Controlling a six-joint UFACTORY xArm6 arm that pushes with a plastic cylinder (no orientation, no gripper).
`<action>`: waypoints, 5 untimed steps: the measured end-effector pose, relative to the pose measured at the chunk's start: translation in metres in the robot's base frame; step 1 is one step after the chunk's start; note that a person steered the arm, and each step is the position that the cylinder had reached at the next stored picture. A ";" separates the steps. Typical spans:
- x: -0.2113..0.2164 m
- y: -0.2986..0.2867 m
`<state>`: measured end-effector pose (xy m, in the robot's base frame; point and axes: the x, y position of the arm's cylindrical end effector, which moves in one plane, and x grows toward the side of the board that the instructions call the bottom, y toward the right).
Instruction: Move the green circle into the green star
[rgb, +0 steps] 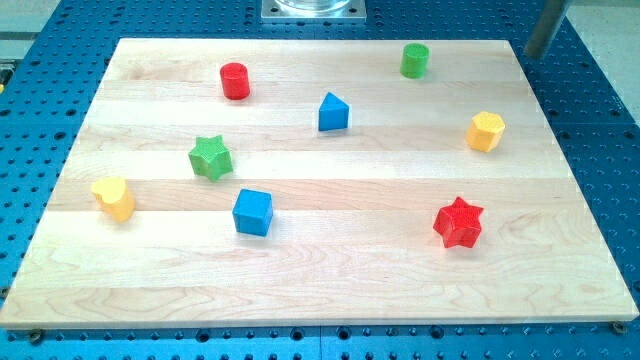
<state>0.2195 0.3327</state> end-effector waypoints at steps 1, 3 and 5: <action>0.001 0.000; 0.012 -0.011; 0.016 -0.101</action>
<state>0.2352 0.2315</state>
